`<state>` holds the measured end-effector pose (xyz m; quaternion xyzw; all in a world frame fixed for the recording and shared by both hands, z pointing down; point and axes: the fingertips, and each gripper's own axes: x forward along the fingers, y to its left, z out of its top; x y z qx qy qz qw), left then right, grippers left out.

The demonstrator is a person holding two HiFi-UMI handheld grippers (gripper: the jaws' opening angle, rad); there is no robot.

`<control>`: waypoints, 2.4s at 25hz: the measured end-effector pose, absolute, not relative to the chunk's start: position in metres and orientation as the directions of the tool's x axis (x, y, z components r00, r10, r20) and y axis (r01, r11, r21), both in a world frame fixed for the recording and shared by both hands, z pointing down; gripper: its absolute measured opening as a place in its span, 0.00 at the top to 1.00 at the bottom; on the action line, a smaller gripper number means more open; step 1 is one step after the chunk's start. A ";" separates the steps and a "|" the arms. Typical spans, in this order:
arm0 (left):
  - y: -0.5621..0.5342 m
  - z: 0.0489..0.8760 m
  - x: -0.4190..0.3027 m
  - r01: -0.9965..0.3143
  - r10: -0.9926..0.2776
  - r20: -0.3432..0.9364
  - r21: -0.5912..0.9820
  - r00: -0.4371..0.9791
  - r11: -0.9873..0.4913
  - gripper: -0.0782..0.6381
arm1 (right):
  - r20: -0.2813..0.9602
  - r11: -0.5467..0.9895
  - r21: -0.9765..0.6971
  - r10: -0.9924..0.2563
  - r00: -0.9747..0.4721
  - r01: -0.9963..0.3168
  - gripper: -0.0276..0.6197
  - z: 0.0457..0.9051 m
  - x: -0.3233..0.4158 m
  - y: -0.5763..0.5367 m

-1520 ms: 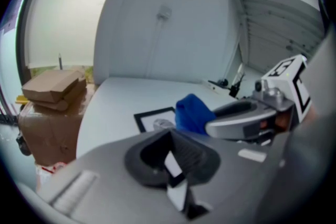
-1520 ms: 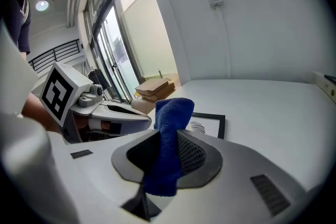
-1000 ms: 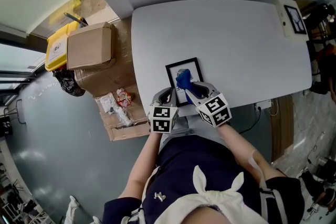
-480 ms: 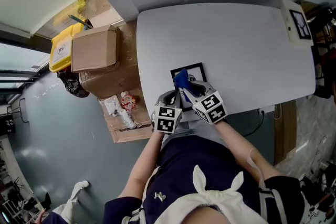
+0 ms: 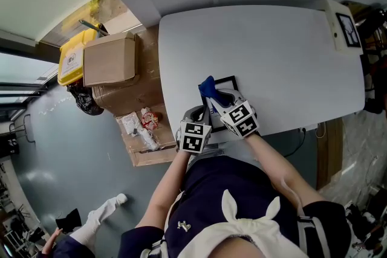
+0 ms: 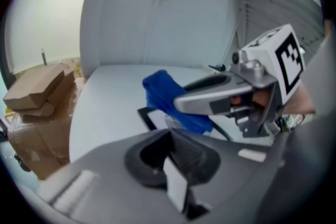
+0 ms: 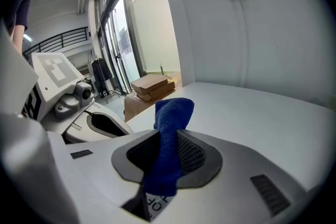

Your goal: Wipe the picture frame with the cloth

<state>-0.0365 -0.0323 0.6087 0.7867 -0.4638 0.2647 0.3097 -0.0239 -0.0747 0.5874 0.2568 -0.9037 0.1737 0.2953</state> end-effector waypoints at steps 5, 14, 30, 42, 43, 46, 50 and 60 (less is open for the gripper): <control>-0.036 0.617 -0.039 -0.897 -0.553 0.716 0.251 0.425 -0.364 0.89 | 0.632 0.833 -0.144 -0.338 -0.697 -0.535 0.81 0.595 -0.033 -0.079; -0.038 0.630 -0.039 -0.891 -0.512 0.740 0.275 0.436 -0.361 0.89 | 0.687 0.872 -0.121 -0.271 -0.674 -0.474 0.81 0.621 -0.043 -0.077; -0.041 0.638 -0.035 -0.881 -0.489 0.759 0.232 0.430 -0.413 0.89 | 0.709 0.886 -0.091 -0.262 -0.654 -0.454 0.82 0.634 -0.044 -0.077; -0.037 0.640 -0.033 -0.867 -0.478 0.778 0.164 0.407 -0.470 0.89 | 0.704 0.885 -0.109 -0.253 -0.663 -0.454 0.82 0.636 -0.043 -0.079; -0.036 0.640 -0.033 -0.867 -0.479 0.779 0.160 0.405 -0.472 0.89 | 0.703 0.882 -0.112 -0.254 -0.664 -0.457 0.82 0.636 -0.042 -0.079; -0.037 0.640 -0.032 -0.868 -0.482 0.780 0.151 0.399 -0.473 0.89 | 0.704 0.875 -0.121 -0.258 -0.662 -0.469 0.82 0.636 -0.040 -0.082; -0.036 0.641 -0.034 -0.870 -0.487 0.780 0.146 0.394 -0.471 0.89 | 0.710 0.870 -0.119 -0.262 -0.653 -0.478 0.82 0.637 -0.039 -0.082; -0.036 0.642 -0.034 -0.875 -0.490 0.776 0.159 0.397 -0.457 0.89 | 0.751 0.876 -0.039 -0.292 -0.592 -0.481 0.81 0.636 -0.025 -0.088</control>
